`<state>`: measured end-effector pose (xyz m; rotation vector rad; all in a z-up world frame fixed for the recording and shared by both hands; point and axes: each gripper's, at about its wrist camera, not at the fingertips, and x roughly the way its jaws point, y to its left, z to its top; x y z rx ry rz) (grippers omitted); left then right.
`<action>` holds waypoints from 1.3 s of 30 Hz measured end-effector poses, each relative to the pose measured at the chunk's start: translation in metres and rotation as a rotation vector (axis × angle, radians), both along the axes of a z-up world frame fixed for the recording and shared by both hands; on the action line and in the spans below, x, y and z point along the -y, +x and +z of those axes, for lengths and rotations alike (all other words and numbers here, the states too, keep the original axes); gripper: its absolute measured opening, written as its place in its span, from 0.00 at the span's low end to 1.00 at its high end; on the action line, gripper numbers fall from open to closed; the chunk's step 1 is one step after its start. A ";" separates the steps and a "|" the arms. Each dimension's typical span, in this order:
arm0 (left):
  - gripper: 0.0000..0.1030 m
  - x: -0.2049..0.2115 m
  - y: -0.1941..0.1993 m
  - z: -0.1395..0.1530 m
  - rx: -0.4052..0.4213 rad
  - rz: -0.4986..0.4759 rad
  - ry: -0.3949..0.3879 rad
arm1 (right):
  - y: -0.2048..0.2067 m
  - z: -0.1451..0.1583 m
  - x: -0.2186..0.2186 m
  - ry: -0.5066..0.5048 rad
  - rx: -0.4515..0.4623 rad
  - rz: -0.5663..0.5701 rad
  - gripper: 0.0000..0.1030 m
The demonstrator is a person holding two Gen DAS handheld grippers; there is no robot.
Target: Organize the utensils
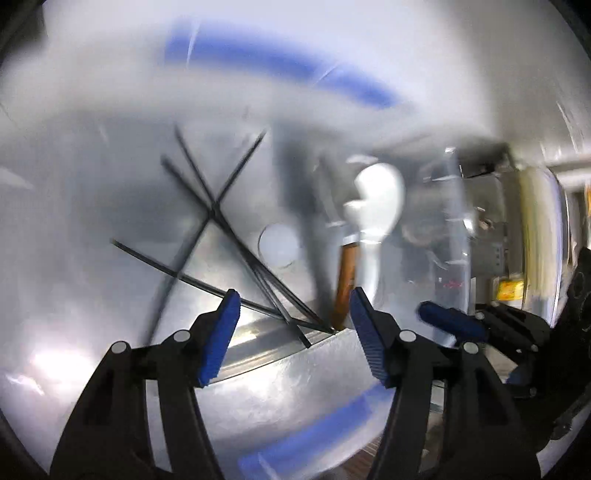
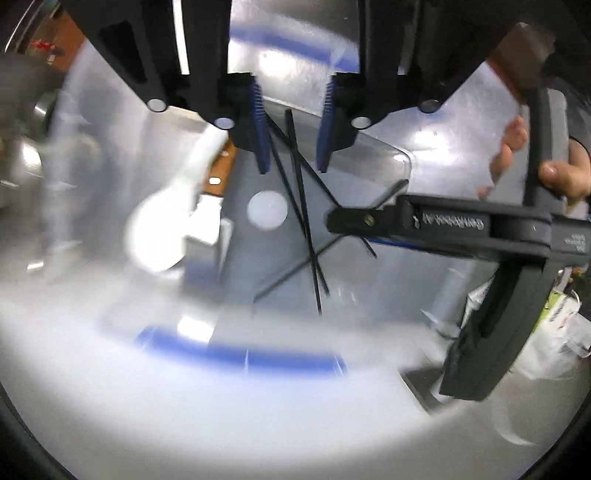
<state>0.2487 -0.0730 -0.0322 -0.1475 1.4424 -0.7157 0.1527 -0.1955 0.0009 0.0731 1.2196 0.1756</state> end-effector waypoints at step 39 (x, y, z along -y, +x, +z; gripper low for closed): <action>0.93 -0.148 -0.241 0.046 0.594 0.310 0.433 | -0.206 -0.018 -0.102 -0.152 0.224 -0.308 0.95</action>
